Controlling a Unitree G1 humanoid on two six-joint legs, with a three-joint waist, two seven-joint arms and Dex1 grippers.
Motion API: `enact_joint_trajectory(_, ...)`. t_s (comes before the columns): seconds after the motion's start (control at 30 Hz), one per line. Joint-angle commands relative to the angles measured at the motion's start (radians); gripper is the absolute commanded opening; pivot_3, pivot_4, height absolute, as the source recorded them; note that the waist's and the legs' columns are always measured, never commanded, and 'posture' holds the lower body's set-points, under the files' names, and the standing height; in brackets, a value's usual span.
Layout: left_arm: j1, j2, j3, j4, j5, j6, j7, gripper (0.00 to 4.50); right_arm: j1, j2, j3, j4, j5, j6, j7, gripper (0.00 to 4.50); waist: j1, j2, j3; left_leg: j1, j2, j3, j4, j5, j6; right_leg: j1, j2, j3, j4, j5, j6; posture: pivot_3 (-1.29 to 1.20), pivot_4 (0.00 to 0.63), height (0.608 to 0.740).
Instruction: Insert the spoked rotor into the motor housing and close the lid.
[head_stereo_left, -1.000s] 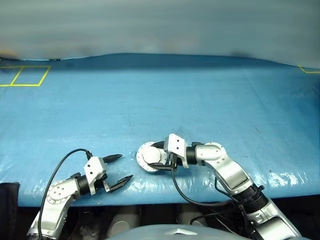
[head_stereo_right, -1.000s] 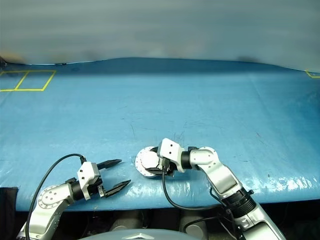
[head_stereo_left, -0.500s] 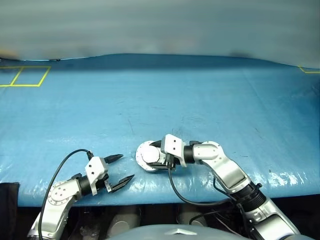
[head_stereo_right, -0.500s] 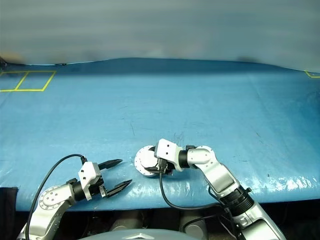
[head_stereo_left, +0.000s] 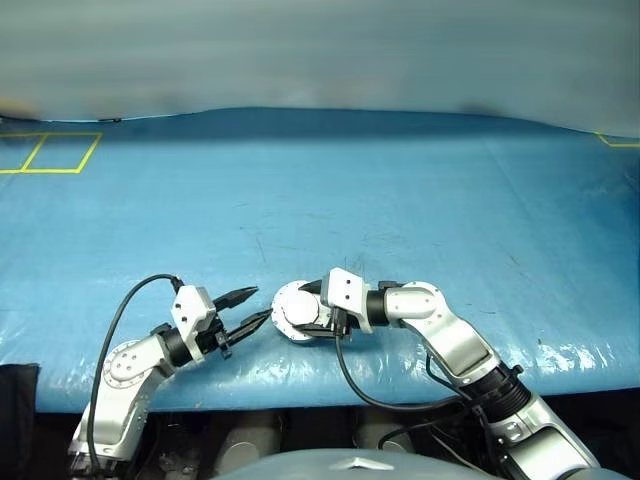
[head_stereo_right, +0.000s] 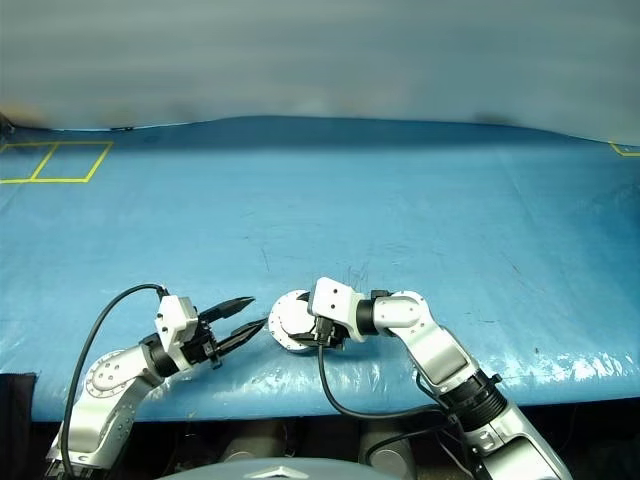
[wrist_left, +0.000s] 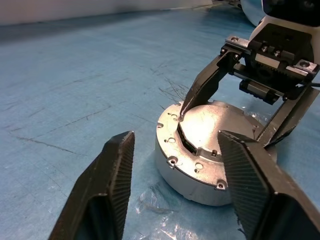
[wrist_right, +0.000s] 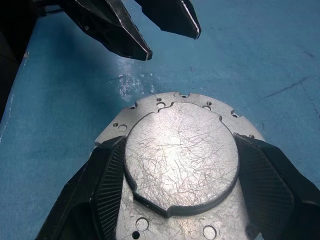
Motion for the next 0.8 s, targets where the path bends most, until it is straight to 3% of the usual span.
enact_joint_trajectory(0.03,-0.017,0.012,-0.030,0.003,0.034,0.002,-0.017,1.21,0.009,-0.005,-0.002,0.018,-0.027,0.002,-0.025,3.05,0.000,0.000,0.000,0.000,0.000,0.000,0.000,0.000,0.000,0.000,0.000,0.000,0.000,0.000,0.000,0.00,0.150,0.740)
enact_joint_trajectory(0.13,-0.033,0.013,-0.051,0.033,0.071,-0.010,-0.020,0.19,0.011,-0.005,-0.002,0.015,-0.026,0.002,-0.028,3.05,-0.001,0.000,0.000,0.000,0.000,0.000,0.000,0.000,0.000,0.000,0.001,0.000,0.000,0.000,0.000,0.00,0.150,0.740)
enact_joint_trajectory(0.17,-0.050,0.005,-0.067,0.062,0.105,-0.017,-0.005,0.05,0.012,-0.005,-0.002,0.015,-0.026,0.002,-0.029,3.05,0.000,0.000,0.000,0.000,0.000,0.000,0.000,0.000,0.000,0.000,0.001,0.000,0.000,0.000,0.000,0.00,0.150,0.740)
enact_joint_trajectory(0.33,-0.089,-0.008,-0.119,0.144,0.200,-0.039,0.027,0.05,0.015,-0.004,0.000,0.014,-0.025,0.002,-0.033,3.05,0.001,0.001,-0.001,0.002,0.000,-0.001,0.000,0.000,0.000,0.000,0.001,-0.001,0.000,0.000,0.000,0.00,0.150,0.740)
enact_joint_trajectory(0.63,-0.088,-0.024,-0.129,0.150,0.204,-0.048,0.028,0.05,0.018,0.009,-0.021,0.009,0.012,0.030,-0.033,3.05,0.001,0.003,-0.004,0.003,0.000,0.000,0.001,0.000,-0.001,0.002,-0.001,-0.001,0.000,0.000,-0.001,0.00,0.150,0.740)
enact_joint_trajectory(0.77,-0.080,-0.023,-0.133,0.135,0.204,-0.042,0.034,0.00,0.025,0.015,-0.057,-0.025,0.067,0.050,-0.020,4.43,0.002,0.003,-0.004,0.003,-0.001,0.000,0.001,0.000,0.000,0.001,-0.001,-0.001,0.000,0.000,0.000,0.00,0.150,0.740)
enact_joint_trajectory(0.8,-0.077,-0.023,-0.133,0.130,0.203,-0.040,0.036,0.00,0.030,0.025,-0.080,-0.043,0.094,0.056,-0.027,4.47,0.003,0.003,-0.004,0.002,-0.001,0.000,0.001,0.000,0.000,0.001,-0.001,-0.001,-0.001,0.000,0.000,0.00,0.150,0.740)
